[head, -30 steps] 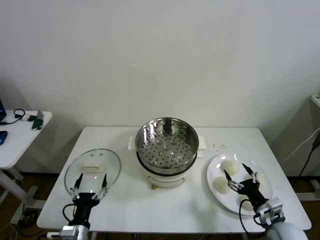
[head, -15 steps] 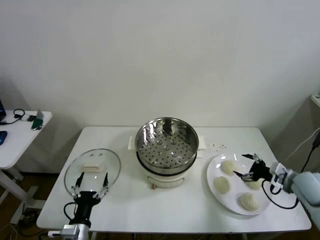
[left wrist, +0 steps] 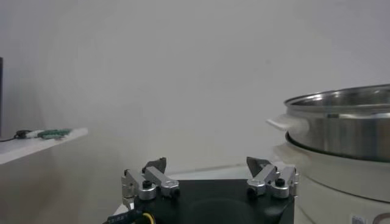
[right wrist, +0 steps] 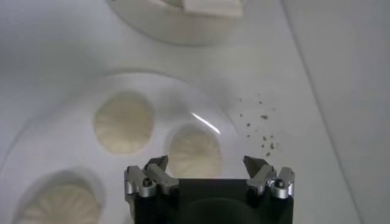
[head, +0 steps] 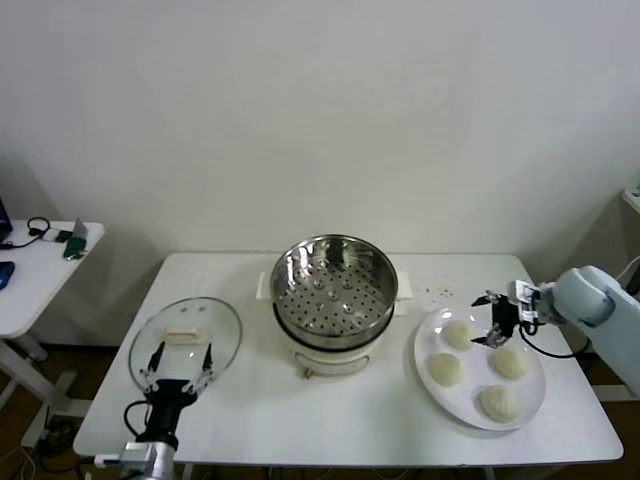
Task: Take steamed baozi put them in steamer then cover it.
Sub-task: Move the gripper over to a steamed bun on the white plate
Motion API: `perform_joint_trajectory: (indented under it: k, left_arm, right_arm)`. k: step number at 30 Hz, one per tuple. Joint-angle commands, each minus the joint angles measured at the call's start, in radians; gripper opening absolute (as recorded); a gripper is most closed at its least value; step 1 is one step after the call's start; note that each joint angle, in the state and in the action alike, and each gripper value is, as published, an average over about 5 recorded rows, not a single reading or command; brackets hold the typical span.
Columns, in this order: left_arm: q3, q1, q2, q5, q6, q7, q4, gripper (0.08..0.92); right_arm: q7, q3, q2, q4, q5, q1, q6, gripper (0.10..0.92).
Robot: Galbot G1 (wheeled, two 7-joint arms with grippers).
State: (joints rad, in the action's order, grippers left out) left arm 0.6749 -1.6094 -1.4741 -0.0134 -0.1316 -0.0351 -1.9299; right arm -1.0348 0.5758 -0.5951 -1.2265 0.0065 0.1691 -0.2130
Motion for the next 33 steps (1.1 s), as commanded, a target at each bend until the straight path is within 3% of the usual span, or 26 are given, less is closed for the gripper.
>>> perform_joint_trajectory:
  k: [1,33]
  left_arm:
    - [0.008,0.008,0.004,-0.003,0.014,0.004,0.004,0.823]
    - [0.014,0.012,0.006,-0.002,0.034,0.012,-0.008,0.823]
  right_arm:
    - [-0.065,0.440,-0.100,0.176,0.017,-0.338,0.006,0.823]
    - [-0.047,0.425,-0.229,0.268,-0.025,-0.237,0.013,0.823]
